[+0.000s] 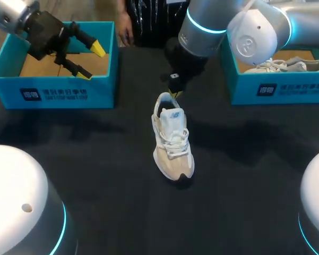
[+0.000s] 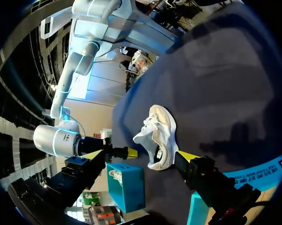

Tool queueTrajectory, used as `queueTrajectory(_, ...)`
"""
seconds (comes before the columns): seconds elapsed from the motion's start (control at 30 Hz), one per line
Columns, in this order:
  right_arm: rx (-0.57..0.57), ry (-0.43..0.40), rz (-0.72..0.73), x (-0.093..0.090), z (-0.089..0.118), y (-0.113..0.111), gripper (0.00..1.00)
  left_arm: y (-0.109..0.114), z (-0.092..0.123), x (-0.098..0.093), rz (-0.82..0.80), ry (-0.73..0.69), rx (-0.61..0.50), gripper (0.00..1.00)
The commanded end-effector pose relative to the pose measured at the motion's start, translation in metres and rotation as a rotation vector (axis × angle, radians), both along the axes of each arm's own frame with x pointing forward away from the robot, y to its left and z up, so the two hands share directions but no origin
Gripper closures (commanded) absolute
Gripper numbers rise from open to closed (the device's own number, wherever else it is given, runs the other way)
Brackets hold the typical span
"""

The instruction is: Take the shoe out of the shoebox, open the shoe tongue, remove and reinsert the insole, then place the shoe into the shoebox

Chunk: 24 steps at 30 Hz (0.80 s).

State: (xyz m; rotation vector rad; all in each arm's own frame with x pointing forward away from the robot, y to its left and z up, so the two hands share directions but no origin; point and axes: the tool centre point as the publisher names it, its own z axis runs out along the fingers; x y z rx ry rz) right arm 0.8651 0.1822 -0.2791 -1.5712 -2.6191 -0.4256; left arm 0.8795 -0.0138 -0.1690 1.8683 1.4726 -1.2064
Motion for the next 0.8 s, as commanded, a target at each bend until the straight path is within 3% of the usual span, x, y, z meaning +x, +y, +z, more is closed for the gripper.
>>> queueTrajectory(0.03, -0.005, -0.003, -0.003, 0.0, 0.0, 0.001, 1.0, 0.01, 0.008, 0.002, 0.005, -0.004, 0.018, 0.0)
queueTrajectory(0.2, -0.005, -0.003, -0.003, 0.0, 0.0, 0.001, 1.0, 0.018, 0.015, 0.0, -0.017, 0.013, 0.038, 0.0)
queueTrajectory(0.47, -0.073, -0.04, -0.045, -0.001, -0.025, 0.017, 1.0, 0.039, 0.023, -0.001, 0.007, -0.007, 0.064, 0.0)
queueTrajectory(0.8, -0.104, 0.036, -0.035, -0.005, -0.056, 0.02, 1.0, 0.054, 0.025, -0.001, 0.053, -0.019, 0.077, 0.0)
